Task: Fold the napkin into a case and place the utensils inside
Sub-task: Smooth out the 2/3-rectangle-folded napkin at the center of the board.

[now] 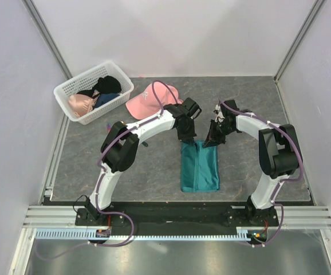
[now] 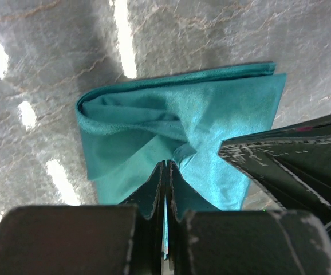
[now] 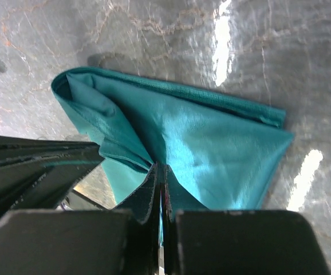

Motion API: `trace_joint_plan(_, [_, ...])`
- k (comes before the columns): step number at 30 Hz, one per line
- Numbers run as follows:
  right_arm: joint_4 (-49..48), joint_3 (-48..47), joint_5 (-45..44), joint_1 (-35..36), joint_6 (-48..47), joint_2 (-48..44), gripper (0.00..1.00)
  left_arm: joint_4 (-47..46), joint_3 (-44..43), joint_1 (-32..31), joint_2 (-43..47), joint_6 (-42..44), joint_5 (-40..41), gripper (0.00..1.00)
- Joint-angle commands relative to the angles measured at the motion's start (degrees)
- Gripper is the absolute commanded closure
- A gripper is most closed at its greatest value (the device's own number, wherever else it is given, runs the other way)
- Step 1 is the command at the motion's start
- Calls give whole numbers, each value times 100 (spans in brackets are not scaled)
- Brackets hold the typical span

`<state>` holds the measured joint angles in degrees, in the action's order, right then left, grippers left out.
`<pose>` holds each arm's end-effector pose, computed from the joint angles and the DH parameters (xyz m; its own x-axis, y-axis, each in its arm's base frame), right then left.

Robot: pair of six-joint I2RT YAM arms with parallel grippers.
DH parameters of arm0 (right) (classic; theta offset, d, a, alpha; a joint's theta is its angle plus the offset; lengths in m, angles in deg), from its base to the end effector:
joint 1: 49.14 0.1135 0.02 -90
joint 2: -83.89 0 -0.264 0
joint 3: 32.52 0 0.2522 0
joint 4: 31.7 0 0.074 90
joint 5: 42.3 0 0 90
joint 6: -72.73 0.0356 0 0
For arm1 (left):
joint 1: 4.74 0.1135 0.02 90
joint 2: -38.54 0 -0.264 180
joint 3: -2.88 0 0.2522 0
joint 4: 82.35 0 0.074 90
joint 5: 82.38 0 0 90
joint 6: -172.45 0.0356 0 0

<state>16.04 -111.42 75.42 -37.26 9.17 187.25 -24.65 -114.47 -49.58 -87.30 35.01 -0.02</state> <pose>0.3321 0.0868 0.1655 -0.9774 0.1972 -0.0765 0.1271 0.8367 0.5327 0.3286 -0.3335 0.1903 -0.9816 -0.0534 -0.1835 0.0206 0.9249 -0.3796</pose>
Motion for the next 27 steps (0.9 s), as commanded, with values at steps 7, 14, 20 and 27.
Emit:
trace_joint_plan(7, [-348,-297,207,-1,72,440,100,-105,-645,19,-406,-90,-124,98])
trace_joint_plan(14, [-366,-297,128,-1,99,528,100,-175,-803,89,-731,-178,-62,98])
trace_joint_plan(20, [-357,-244,137,-1,178,450,100,-342,-917,125,-959,-152,-89,98])
trace_joint_plan(27, [-41,-271,14,-1,46,195,100,-413,-988,125,-759,-55,-176,98])
